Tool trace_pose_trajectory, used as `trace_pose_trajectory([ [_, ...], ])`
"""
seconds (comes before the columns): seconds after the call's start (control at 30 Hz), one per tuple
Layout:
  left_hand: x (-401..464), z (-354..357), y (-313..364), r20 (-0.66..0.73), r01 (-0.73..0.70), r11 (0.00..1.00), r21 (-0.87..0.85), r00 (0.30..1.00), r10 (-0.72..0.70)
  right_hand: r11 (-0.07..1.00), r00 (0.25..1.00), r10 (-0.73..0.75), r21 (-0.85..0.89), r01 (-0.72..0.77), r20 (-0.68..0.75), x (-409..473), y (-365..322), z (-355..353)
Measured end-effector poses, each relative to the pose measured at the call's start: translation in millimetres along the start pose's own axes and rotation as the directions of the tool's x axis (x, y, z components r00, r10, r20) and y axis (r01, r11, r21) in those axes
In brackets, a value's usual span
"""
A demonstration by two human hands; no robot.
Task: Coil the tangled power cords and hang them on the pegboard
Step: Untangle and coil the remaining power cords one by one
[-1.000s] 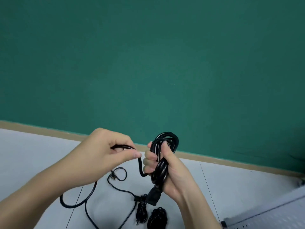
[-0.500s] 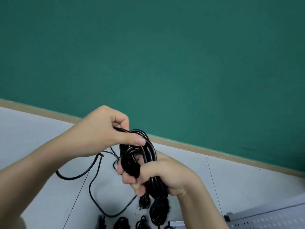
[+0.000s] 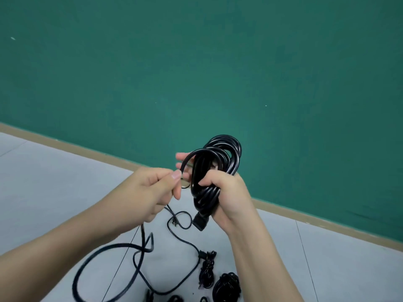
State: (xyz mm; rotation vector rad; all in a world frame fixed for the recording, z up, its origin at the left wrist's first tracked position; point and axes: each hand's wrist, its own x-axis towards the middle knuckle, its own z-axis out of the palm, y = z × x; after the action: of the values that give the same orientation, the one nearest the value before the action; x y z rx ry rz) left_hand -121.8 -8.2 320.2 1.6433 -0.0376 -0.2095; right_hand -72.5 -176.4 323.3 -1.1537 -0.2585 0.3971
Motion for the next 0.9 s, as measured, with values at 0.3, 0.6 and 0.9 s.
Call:
trace_pose_trajectory([
  [0.3, -2, 13, -8, 0.030, 0.186, 0.982, 0.042, 0.982, -0.187, 0.954, 0.998, 0.002, 0.299, -0.021, 0.063, -3, 9, 27],
  [0.6, -5, 5, -4, 0.082, -0.053, 0.893, 0.448, 0.997, 0.018, 0.851, 0.992, 0.001, 0.521, 0.065, -0.125, -4, -13, -1],
  [0.9, -13, -24, -2, 0.189, -0.436, 0.553, 0.710, 0.874, 0.447, 0.978, 0.973, 0.047, 0.208, 0.001, -0.225, -10, -23, -32],
])
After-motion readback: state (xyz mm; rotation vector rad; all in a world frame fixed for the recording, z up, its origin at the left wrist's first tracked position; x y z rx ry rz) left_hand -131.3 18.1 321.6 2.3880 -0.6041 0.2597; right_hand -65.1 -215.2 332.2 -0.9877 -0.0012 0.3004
